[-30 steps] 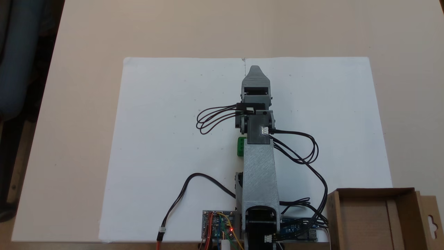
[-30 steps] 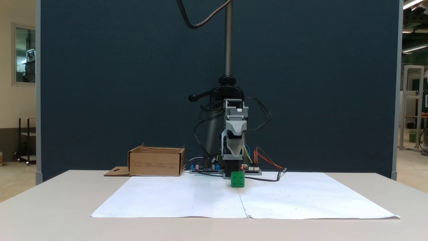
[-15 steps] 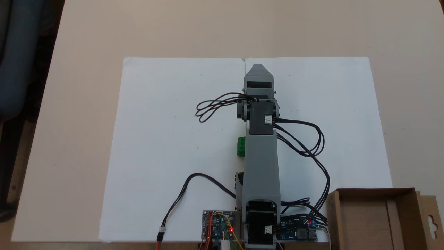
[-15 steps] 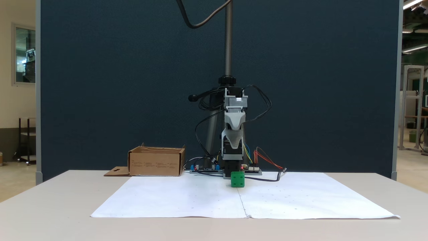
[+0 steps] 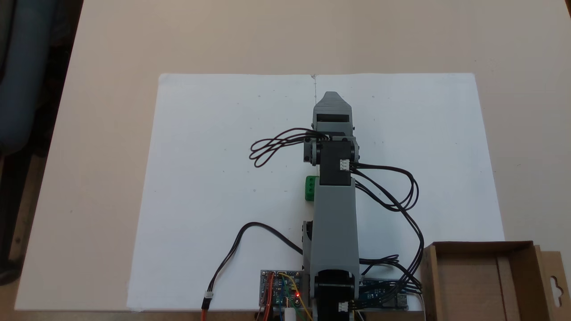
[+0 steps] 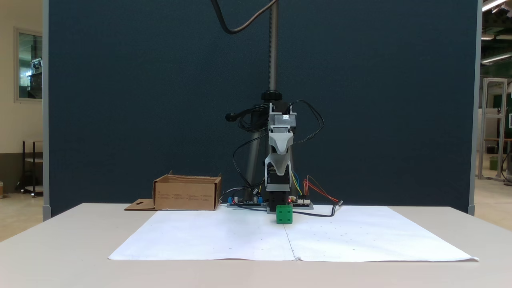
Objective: Grasp a green dice and put it in the bin.
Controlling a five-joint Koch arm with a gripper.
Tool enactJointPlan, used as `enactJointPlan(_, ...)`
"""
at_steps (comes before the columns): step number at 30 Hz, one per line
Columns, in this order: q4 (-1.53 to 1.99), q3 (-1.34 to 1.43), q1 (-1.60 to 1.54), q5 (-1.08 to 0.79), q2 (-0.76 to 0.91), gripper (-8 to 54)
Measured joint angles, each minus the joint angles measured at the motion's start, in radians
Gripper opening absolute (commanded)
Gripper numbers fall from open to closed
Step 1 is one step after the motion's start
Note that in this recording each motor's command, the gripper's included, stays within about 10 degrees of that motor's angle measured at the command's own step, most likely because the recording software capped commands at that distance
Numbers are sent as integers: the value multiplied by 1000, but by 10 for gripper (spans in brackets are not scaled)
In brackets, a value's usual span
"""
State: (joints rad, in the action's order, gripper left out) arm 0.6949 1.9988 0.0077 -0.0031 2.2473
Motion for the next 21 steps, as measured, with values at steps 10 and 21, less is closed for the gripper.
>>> enactJointPlan(10, 83, 71, -8, 0, 9, 453)
enactJointPlan(21, 331, 71, -8, 8, 11, 472)
